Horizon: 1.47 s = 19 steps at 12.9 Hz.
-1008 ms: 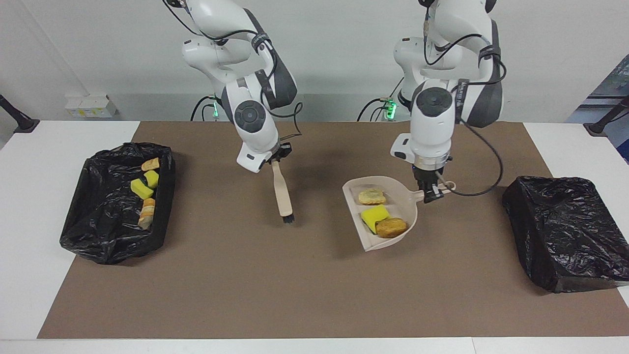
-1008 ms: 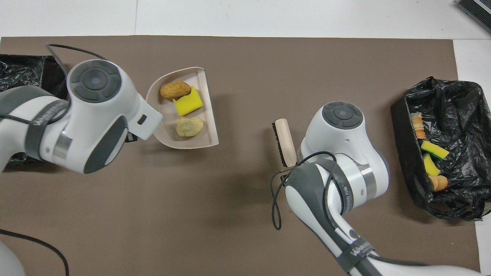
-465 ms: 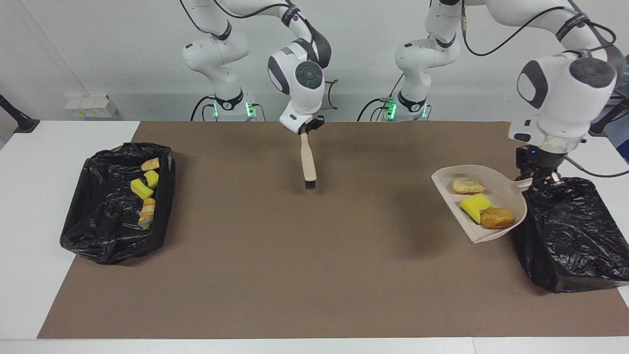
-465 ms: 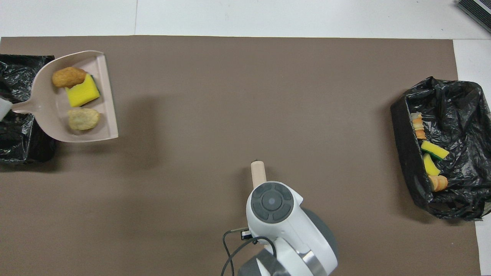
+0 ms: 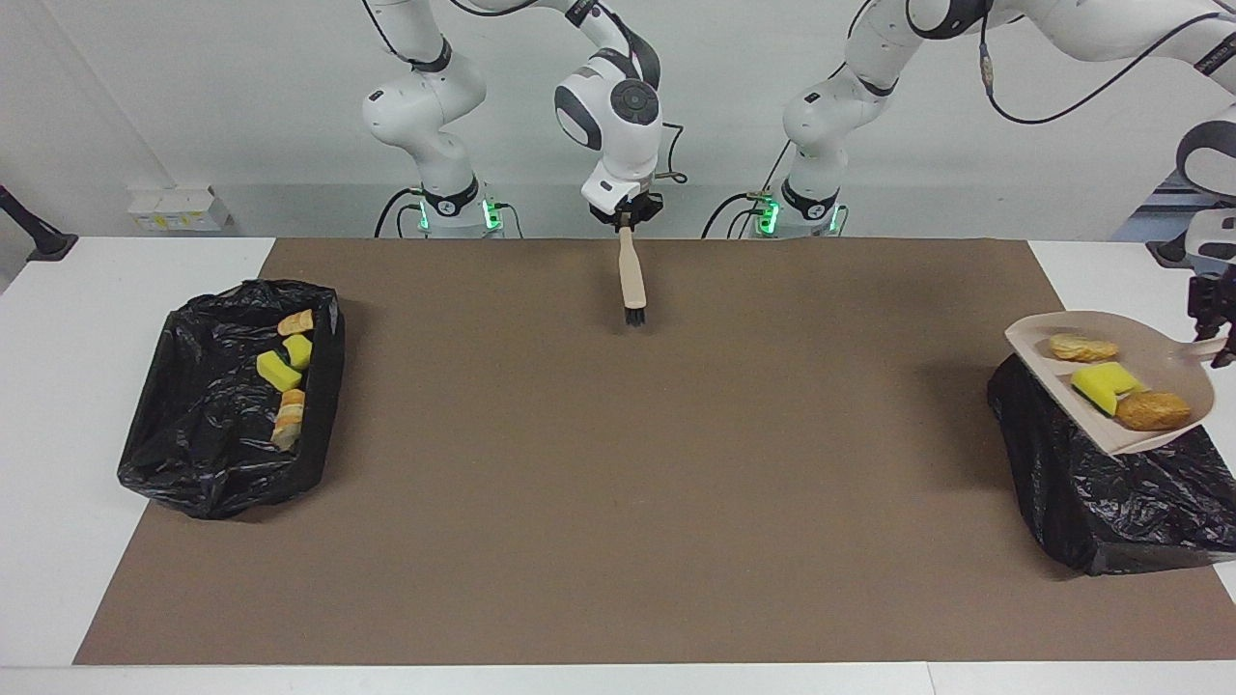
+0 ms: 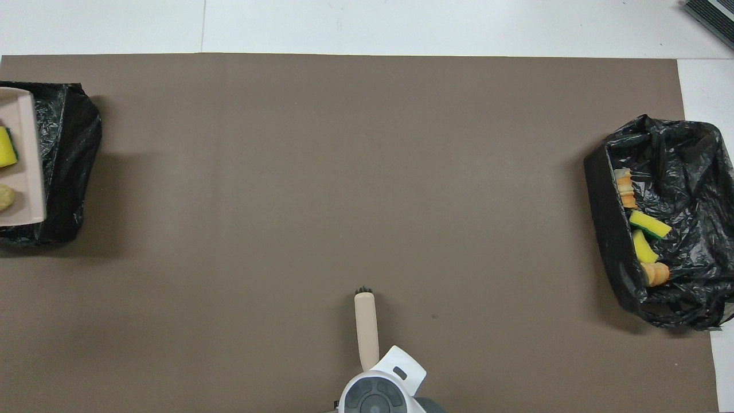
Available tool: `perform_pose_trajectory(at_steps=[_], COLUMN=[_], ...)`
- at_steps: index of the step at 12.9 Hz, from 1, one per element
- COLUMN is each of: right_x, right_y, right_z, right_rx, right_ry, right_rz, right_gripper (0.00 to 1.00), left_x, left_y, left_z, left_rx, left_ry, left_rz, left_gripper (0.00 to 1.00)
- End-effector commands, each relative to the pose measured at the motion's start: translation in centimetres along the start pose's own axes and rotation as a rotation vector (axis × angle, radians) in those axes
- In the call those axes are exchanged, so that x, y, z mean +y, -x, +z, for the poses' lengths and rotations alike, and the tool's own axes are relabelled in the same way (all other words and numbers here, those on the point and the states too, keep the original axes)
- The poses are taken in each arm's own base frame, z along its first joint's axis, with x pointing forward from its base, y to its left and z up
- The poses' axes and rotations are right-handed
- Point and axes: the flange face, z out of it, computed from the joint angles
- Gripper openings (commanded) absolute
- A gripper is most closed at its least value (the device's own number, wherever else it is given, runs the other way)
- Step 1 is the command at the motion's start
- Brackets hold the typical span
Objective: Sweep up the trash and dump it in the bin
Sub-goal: 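Tip the dustpan with the left gripper while the right gripper lowers the brush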
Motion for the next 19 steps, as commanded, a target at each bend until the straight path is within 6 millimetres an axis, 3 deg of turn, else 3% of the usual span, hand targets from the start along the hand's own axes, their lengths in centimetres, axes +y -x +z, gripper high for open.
perform_pose_trajectory(at_steps=[1, 2, 3, 4, 7, 9, 11, 13, 15, 17, 19], right_x=[0.4, 0.5, 0.4, 0.2, -0.1, 2.1, 4.8, 8.8, 14.2, 19.7, 24.8], right_y=[-0.3, -0.3, -0.5, -0.6, -3.4, -7.4, -11.4, -15.1, -17.8, -19.7, -20.7], right_z=[1.3, 1.7, 1.8, 1.6, -1.8, -6.8, -11.8, -16.5, -20.4, -22.5, -23.9], right_rx=[-0.022, -0.027, -0.031, -0.029, -0.015, 0.054, 0.088, 0.089, 0.118, 0.142, 0.167], right_ry=[-0.007, -0.003, -0.001, -0.002, -0.027, -0.05, -0.033, -0.051, -0.049, -0.06, -0.064], right_rz=[0.019, 0.016, 0.021, 0.019, 0.043, 0.065, 0.064, 0.083, 0.078, 0.064, 0.098], right_gripper=[0.0, 0.0, 0.25, 0.99, 1.0, 1.0, 1.0, 1.0, 1.0, 1.0, 1.0], left_x=[-2.7, -3.2, -3.7, -4.6, -5.6, -6.2, -5.7, -5.6, -5.3, -4.8, -3.9], left_y=[3.2, 3.0, 2.5, 0.9, -0.8, -2.8, -2.7, -2.2, -1.6, -1.1, -2.0], left_z=[0.9, 0.7, 0.9, 0.8, 0.9, -0.1, -0.2, -0.6, -2.5, -6.2, -8.1], left_rx=[-0.129, -0.201, -0.256, -0.308, -0.427, -0.557, -0.605, -0.682, -0.73, -0.757, -0.754], left_ry=[-0.023, -0.021, -0.014, -0.007, 0.017, 0.032, 0.067, 0.092, 0.098, 0.07, 0.084], left_rz=[0.135, 0.178, 0.215, 0.239, 0.261, 0.247, 0.205, 0.242, 0.24, 0.223, 0.215], left_gripper=[0.0, 0.0, 0.0, 0.0, 0.0, 0.0, 0.0, 0.0, 0.0, 0.0, 0.0])
